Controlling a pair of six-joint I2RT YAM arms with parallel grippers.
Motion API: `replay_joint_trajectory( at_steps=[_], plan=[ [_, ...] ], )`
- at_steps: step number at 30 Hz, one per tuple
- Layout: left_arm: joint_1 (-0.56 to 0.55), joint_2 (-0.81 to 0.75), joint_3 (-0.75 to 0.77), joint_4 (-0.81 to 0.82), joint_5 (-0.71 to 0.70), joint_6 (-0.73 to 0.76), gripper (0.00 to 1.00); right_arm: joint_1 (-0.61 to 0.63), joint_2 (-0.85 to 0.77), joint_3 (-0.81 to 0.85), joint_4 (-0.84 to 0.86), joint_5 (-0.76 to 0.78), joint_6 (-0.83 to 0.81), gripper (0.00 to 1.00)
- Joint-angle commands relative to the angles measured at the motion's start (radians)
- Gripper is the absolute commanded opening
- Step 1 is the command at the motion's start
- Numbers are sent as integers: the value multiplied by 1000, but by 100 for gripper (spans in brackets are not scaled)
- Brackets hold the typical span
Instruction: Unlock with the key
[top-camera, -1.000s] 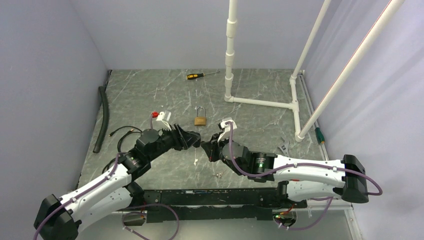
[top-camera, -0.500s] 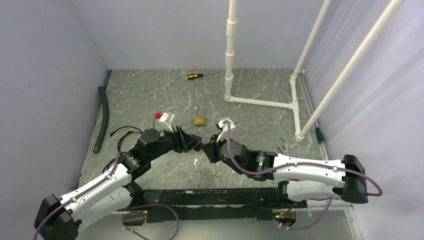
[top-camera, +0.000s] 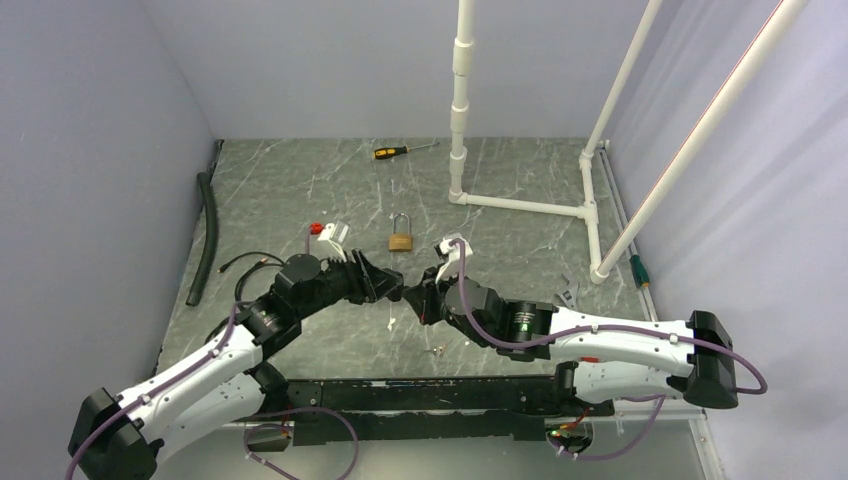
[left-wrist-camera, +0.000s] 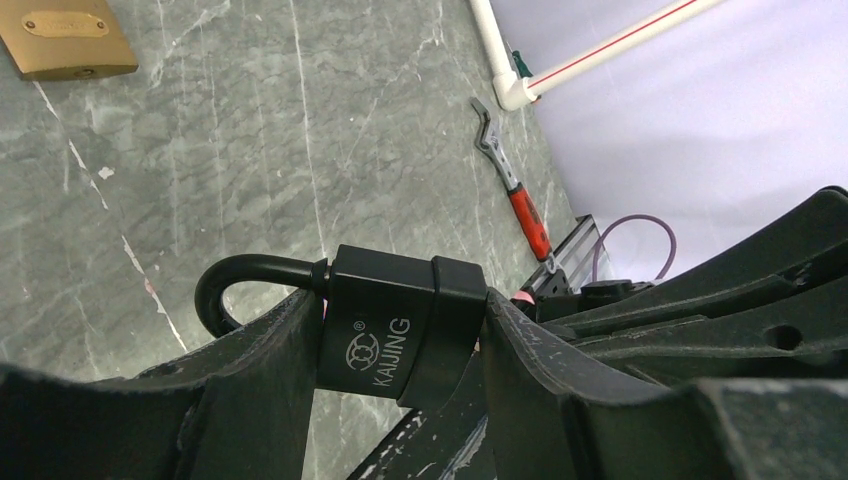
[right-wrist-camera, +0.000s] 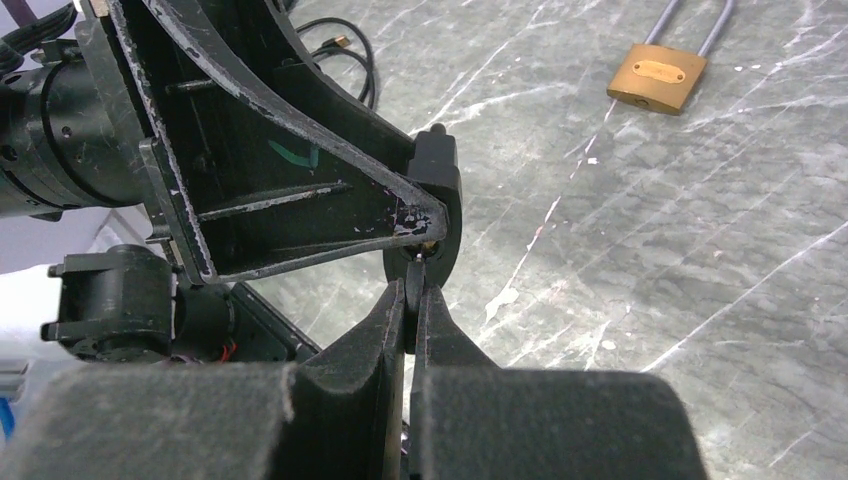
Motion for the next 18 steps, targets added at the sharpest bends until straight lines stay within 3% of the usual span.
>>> replay_joint_trajectory(
  at_steps=[1, 11, 18],
  plan=[
    [-24, -38, 90, 110, 105, -102, 0, -4, -10, 55, 90, -52, 19, 0],
    [-25, -64, 142, 10, 54, -217, 0, -4, 33, 79, 87, -62, 26, 0],
    [-25, -30, 224, -149, 28, -294, 0, -4, 56, 128, 66, -71, 30, 0]
  ],
)
